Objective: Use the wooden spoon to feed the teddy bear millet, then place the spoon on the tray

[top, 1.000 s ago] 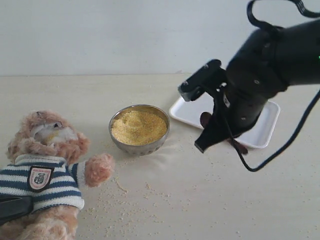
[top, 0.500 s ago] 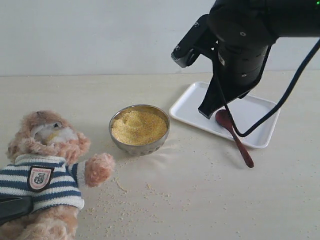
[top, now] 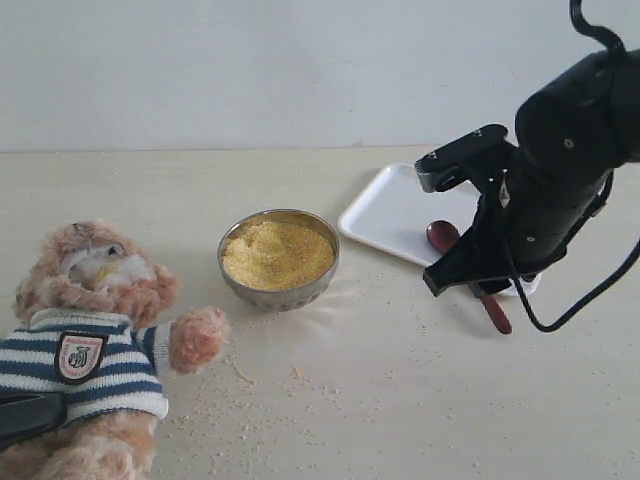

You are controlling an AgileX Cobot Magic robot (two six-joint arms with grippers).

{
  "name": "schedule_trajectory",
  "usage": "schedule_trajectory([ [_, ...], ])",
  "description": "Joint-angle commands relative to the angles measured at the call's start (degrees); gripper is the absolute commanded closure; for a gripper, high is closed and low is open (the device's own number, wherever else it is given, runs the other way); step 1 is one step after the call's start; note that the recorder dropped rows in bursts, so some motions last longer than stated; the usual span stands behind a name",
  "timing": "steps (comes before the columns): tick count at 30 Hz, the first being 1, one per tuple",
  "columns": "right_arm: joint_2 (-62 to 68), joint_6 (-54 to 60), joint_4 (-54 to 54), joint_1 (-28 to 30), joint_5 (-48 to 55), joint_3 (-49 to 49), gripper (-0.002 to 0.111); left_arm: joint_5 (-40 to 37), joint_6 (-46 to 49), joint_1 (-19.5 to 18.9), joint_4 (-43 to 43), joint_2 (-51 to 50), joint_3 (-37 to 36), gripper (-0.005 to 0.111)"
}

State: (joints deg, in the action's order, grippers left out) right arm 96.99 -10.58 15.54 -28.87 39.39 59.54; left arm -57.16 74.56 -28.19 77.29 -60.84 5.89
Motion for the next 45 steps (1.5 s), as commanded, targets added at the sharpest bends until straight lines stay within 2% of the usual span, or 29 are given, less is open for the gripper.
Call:
schedule_trajectory([
  [1, 0.7, -1.5, 0.2, 0.4, -6.0, -0.8, 0.064, -1.3, 0.5, -0.2, 1.3, 0.4, 0.0, 0.102],
  [6, 5.9, -1.6, 0.5, 0.4, -4.3, 0.7, 0.054, -1.3, 0.5, -0.2, 1.3, 0.4, 0.0, 0.102],
  [15, 10.3, -2.8, 0.5, 3.2, -4.8, 1.3, 0.054, -1.3, 0.5, -0.2, 1.3, 0.4, 0.0, 0.102],
  [20, 10.3, 1.1, -3.2, 5.4, -4.7, 1.2, 0.054, -1.3, 0.5, -0.2, 1.3, 0.4, 0.0, 0.102],
  [33, 13.5, 3.6, -6.8, 5.5, -7.0, 1.2, 0.055, -1.3, 0.5, -0.2, 1.3, 0.4, 0.0, 0.102],
  [36, 13.7, 3.6, -7.5, 5.5, -8.0, 1.2, 0.062, -1.3, 0.5, -0.2, 1.3, 0.4, 0.0, 0.102],
  [39, 13.7, 3.6, -7.5, 5.5, -8.0, 1.2, 0.079, -1.3, 0.5, -0.2, 1.3, 0.4, 0.0, 0.102],
  [40, 13.7, 3.6, -7.5, 5.5, -8.0, 1.2, 0.092, -1.3, 0.5, -0.2, 1.3, 0.4, 0.0, 0.102],
  [42, 13.7, 3.5, -7.5, 5.5, -8.3, 1.2, 0.108, -1.3, 0.5, -0.2, 1.3, 0.4, 0.0, 0.102],
  [45, 13.5, 3.0, -7.5, 5.5, -8.0, 1.2, 0.108, -1.3, 0.5, -0.2, 1.3, 0.4, 0.0, 0.102],
])
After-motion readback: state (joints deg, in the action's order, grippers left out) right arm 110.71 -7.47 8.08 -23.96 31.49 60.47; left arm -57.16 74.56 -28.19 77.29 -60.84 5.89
